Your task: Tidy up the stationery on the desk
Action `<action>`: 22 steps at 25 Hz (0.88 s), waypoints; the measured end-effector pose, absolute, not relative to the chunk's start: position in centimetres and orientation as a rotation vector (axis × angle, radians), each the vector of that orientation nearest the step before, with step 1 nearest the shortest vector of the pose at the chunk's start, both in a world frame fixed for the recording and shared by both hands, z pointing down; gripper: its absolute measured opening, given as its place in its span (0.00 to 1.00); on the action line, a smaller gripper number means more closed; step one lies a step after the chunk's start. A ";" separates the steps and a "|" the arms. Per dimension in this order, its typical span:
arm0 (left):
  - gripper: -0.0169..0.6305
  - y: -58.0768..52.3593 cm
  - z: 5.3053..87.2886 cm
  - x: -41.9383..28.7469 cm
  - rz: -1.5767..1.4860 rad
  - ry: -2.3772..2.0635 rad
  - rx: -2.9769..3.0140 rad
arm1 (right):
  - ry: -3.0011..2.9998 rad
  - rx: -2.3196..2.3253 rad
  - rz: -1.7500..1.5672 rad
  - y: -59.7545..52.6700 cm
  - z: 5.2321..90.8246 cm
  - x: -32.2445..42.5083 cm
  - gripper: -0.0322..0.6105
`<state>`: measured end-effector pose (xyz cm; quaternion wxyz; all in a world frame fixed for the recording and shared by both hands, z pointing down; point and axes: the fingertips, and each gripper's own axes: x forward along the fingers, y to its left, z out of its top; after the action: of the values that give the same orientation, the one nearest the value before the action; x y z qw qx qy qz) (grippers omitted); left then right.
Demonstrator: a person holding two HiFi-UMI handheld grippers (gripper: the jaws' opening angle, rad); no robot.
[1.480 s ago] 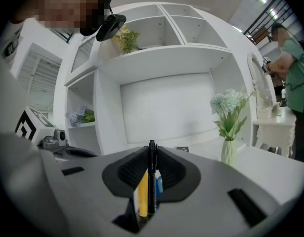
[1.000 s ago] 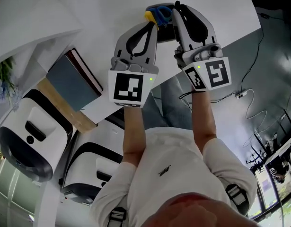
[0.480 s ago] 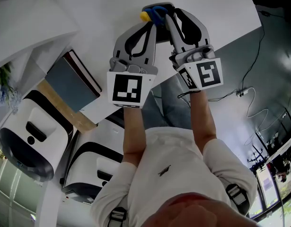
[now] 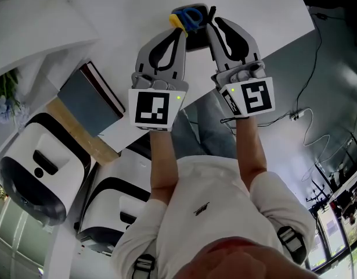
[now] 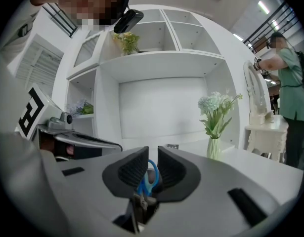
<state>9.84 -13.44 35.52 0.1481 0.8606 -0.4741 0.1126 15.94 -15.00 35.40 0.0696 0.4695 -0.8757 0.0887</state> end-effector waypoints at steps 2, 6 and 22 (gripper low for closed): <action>0.03 -13.2 35.2 9.9 0.316 -1.368 2.491 | -2.617 1.399 0.257 -14.5 35.4 16.0 0.11; 0.03 -12.5 34.7 10.2 0.312 -1.368 2.519 | -2.597 1.402 0.267 -13.4 35.2 16.4 0.11; 0.03 -10.2 32.1 10.3 0.317 -1.367 2.526 | -2.558 1.397 0.275 -10.3 33.1 17.2 0.11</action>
<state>10.31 -10.18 32.10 0.1256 0.8672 -0.4694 0.1087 17.19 -10.27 33.10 0.1068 0.4744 -0.8688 0.0934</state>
